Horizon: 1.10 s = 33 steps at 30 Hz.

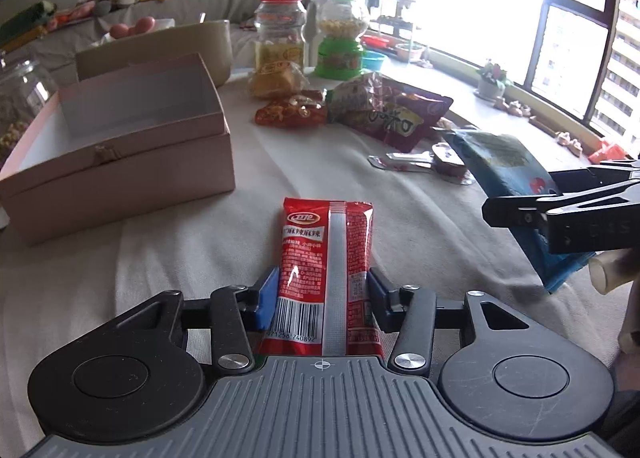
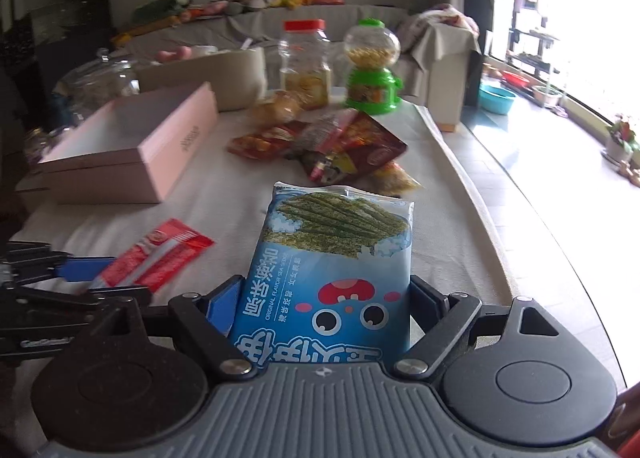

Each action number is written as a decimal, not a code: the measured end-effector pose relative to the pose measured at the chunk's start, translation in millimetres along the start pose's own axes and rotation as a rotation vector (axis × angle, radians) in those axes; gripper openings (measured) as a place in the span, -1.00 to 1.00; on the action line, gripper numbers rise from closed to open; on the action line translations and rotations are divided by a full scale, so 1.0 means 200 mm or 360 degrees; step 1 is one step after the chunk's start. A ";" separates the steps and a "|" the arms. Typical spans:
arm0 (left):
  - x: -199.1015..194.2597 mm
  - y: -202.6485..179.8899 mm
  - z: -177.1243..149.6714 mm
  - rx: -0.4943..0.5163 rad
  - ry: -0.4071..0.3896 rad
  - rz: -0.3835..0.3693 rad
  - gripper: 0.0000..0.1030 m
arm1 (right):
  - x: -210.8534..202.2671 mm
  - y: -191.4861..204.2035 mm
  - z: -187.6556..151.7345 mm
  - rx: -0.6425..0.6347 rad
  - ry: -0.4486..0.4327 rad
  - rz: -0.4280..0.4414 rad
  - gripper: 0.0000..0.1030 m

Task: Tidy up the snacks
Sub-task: 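Grasp the red sausage-stick packet with the left gripper while the right gripper holds the blue bag, then carry both packets into the pink box and open both grippers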

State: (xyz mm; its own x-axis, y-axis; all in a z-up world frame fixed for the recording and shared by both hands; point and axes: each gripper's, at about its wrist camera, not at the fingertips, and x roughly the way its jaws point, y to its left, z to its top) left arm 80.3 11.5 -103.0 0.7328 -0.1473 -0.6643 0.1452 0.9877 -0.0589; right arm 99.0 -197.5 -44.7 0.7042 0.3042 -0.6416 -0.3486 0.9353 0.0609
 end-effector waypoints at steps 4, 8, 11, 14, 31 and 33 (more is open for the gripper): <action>-0.16 -0.01 -0.08 0.0033 -0.0010 -0.0111 0.00 | -0.13 0.09 0.00 -0.0125 -0.0005 0.0121 0.66; -0.40 0.04 -0.13 0.0055 -0.0099 -0.0110 0.00 | -0.25 0.23 0.05 -0.0285 -0.0043 0.0229 0.66; -0.62 0.18 -0.02 -0.0005 -0.0297 -0.0029 0.00 | -0.37 0.35 0.22 -0.0409 -0.0195 0.0350 0.66; -0.78 0.34 0.16 -0.0043 -0.0553 0.0133 0.00 | -0.46 0.48 0.46 -0.0502 -0.0393 0.0441 0.68; 0.05 1.29 0.49 -0.0877 -0.0371 0.0043 0.03 | 0.83 0.99 1.19 -0.0292 0.0117 0.0509 0.77; 0.04 1.29 0.49 -0.0804 -0.0363 0.0047 0.06 | 0.94 0.97 1.16 -0.0258 0.0190 0.0523 0.77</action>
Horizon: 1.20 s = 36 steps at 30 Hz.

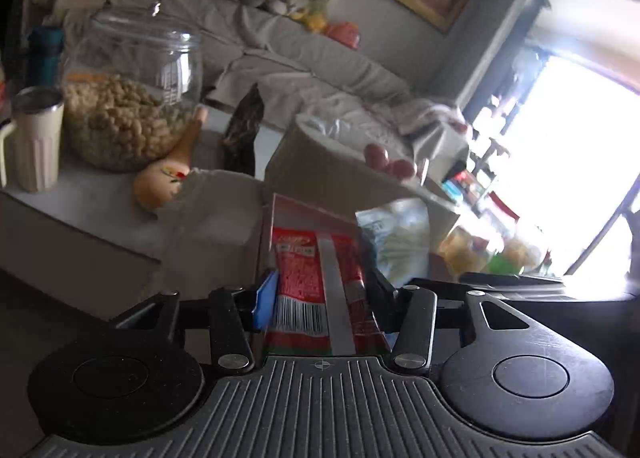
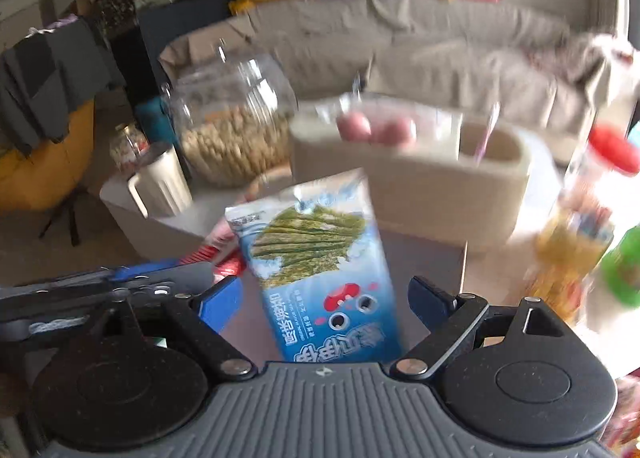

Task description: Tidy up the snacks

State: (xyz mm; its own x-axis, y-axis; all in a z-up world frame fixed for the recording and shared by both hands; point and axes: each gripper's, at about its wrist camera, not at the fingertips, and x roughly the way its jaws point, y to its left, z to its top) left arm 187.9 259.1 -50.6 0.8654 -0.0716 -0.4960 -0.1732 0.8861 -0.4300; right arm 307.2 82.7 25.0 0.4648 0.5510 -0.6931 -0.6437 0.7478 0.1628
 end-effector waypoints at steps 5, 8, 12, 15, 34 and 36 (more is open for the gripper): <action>0.03 -0.08 0.00 0.0093 0.0084 -0.0113 0.04 | -0.10 -0.05 -0.05 -0.0014 -0.0143 -0.0114 0.77; 0.00 -0.14 0.00 0.0126 -0.0027 -0.0048 0.04 | -0.24 -0.08 -0.11 -0.0171 -0.0272 -0.0293 0.77; -0.10 -0.23 -0.03 0.0108 -0.0138 -0.0035 0.03 | -0.46 -0.24 -0.24 -0.0298 -0.0343 -0.0473 0.77; -0.17 -0.36 -0.11 0.0166 -0.0118 -0.0180 0.03 | -0.58 -0.46 -0.33 -0.0229 -0.0307 -0.0531 0.78; -0.16 -0.71 -0.72 0.0350 0.0325 -0.0254 -0.12 | 0.04 -0.77 -0.20 0.0316 -0.0099 -0.0432 0.78; -0.18 -0.67 -0.70 0.0319 0.0320 -0.0231 -0.12 | 0.12 -0.79 -0.16 0.0354 -0.0045 -0.0427 0.74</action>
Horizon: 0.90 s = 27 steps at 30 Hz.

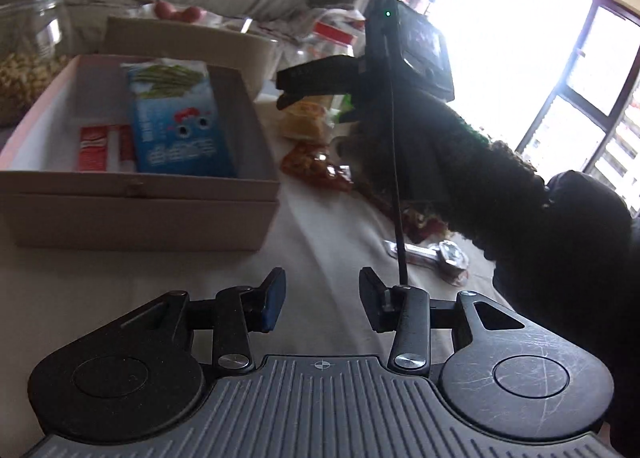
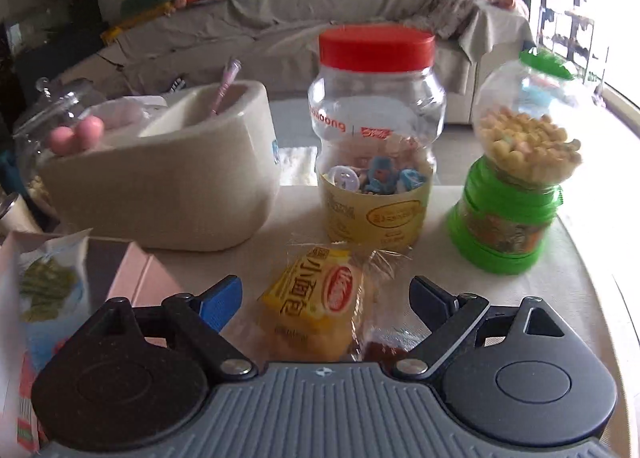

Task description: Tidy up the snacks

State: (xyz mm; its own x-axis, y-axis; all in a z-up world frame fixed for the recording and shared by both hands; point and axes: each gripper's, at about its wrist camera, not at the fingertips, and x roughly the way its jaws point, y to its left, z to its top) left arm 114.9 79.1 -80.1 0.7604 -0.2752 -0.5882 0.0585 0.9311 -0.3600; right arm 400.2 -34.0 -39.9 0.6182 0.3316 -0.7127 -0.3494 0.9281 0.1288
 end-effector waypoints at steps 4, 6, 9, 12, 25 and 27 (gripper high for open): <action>-0.03 0.08 -0.01 -0.0105 0.0005 -0.0019 -0.12 | -0.04 -0.01 0.00 0.0013 0.0085 0.0108 0.05; -0.03 0.10 -0.02 -0.0132 0.0008 -0.0032 -0.12 | -0.16 -0.02 -0.04 -0.0015 0.0041 0.0127 0.03; -0.04 0.12 -0.02 -0.0156 0.0014 -0.0059 -0.12 | -0.43 -0.06 -0.16 -0.0065 -0.0034 0.0223 0.02; -0.03 0.12 -0.01 -0.0176 0.0015 -0.0086 -0.12 | -0.67 -0.12 -0.31 -0.0113 -0.0061 0.0264 0.02; 0.01 -0.05 -0.01 -0.0105 0.0087 -0.0090 -0.12 | -0.94 -0.19 -0.90 -0.0093 0.0177 0.0589 0.38; 0.01 -0.08 -0.02 -0.0083 0.0104 -0.0091 -0.12 | -1.00 -0.22 -0.88 -0.0124 0.0047 0.0511 0.45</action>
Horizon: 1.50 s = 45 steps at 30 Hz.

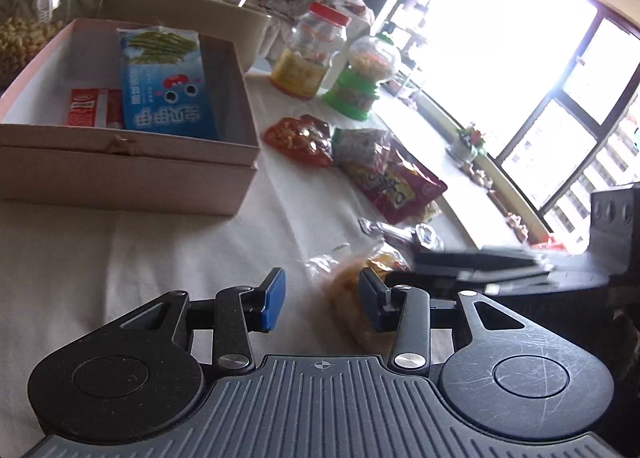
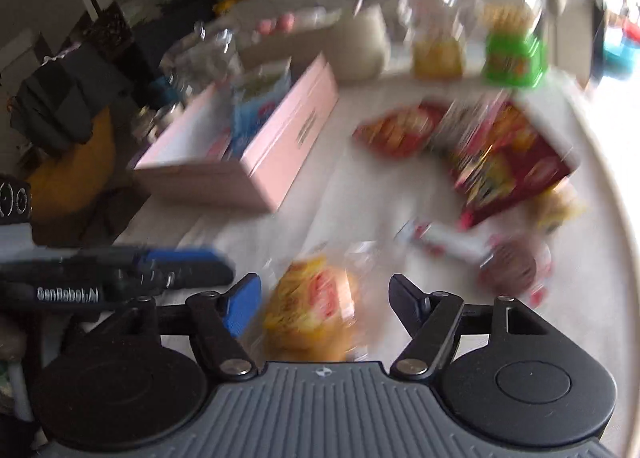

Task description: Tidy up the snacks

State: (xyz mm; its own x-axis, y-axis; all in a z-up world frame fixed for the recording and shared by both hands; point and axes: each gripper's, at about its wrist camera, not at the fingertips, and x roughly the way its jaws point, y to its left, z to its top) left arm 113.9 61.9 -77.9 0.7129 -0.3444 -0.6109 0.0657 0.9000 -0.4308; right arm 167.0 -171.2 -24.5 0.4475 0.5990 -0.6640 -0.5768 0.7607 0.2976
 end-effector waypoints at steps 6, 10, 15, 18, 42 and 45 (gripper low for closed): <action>0.03 -0.09 -0.02 0.0033 0.0048 -0.0006 -0.12 | -0.07 -0.24 0.03 0.0142 -0.0239 -0.0596 0.39; 0.03 -0.10 -0.02 0.0034 0.0052 0.0020 -0.12 | -0.03 -0.39 -0.02 0.0182 -0.0179 -0.0797 -0.22; 0.04 -0.11 -0.02 0.0008 0.0075 0.0057 -0.12 | -0.03 -0.37 -0.13 0.0168 -0.0125 -0.0637 -0.22; 0.08 -0.13 0.00 0.0019 0.0077 0.0079 -0.12 | -0.08 -0.30 -0.19 0.0170 -0.0120 -0.0405 -0.22; 0.09 -0.31 -0.01 0.0340 0.0058 0.0346 -0.11 | -0.03 0.11 -0.34 -0.0071 -0.0147 -0.0212 0.20; 0.10 -0.32 -0.02 0.0361 0.0076 0.0341 -0.11 | -0.06 0.07 -0.35 -0.0039 -0.0176 -0.0302 0.22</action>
State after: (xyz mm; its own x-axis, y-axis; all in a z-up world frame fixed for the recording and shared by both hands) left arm 121.1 -2.9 -65.3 0.6941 -0.1480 -0.7045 0.0756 0.9882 -0.1332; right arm 105.8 -185.7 -61.0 0.6213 0.4703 -0.6268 -0.4907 0.8571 0.1568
